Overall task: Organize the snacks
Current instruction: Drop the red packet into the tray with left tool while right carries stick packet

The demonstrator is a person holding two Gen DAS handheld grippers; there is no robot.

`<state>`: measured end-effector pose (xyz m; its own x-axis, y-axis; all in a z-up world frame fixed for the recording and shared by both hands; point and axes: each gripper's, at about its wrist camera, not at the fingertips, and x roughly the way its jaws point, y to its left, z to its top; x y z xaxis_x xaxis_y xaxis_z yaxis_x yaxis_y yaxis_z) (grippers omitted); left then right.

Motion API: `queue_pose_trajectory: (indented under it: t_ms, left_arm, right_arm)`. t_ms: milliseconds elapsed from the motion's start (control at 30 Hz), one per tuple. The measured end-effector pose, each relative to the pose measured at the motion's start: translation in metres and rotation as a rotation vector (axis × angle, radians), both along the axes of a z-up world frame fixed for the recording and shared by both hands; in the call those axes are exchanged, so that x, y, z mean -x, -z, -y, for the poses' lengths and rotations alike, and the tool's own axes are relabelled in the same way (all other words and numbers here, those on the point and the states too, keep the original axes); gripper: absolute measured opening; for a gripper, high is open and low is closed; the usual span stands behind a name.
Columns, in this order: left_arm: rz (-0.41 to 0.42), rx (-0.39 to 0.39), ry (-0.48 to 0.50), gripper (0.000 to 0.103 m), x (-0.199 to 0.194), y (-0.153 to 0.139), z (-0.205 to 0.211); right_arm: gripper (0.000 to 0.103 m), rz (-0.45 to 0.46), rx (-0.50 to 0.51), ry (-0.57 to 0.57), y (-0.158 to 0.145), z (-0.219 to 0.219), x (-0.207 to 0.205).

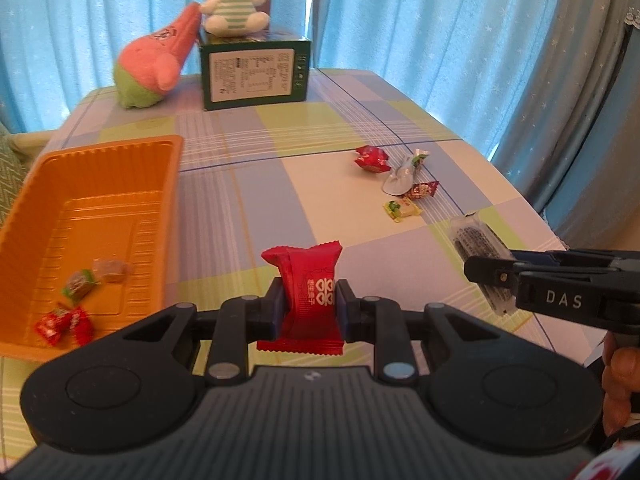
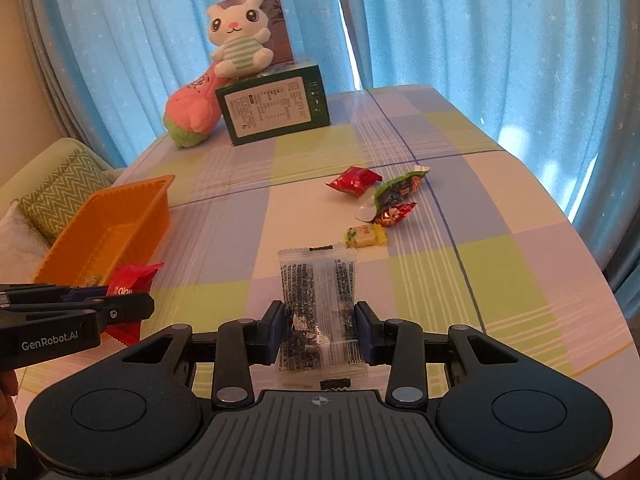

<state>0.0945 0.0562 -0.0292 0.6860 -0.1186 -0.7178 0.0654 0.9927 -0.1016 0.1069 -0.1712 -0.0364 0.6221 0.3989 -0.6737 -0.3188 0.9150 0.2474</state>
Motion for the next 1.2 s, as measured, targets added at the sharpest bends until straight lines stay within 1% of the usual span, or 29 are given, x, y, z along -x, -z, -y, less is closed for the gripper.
queue_pose_trajectory:
  t_ms: [333,700,933,1200]
  left_arm:
    - [0.021,-0.028,-0.097,0.023,0.036,-0.025,-0.048]
    - [0.019,-0.034,-0.206,0.023,0.063,-0.03,-0.101]
    - [0.009,-0.051,-0.252,0.023,0.062,-0.029,-0.132]
    - [-0.006,-0.066,-0.268,0.023,0.04,-0.022,-0.162]
  right_arm:
    - [0.038,0.037,-0.007,-0.11,-0.02,-0.051,0.018]
    - [0.038,0.057,0.0,-0.224,-0.025,-0.108,0.025]
    - [0.038,0.062,-0.007,-0.296,-0.026,-0.149,0.021]
    - [0.038,0.056,-0.002,-0.346,-0.021,-0.189,0.003]
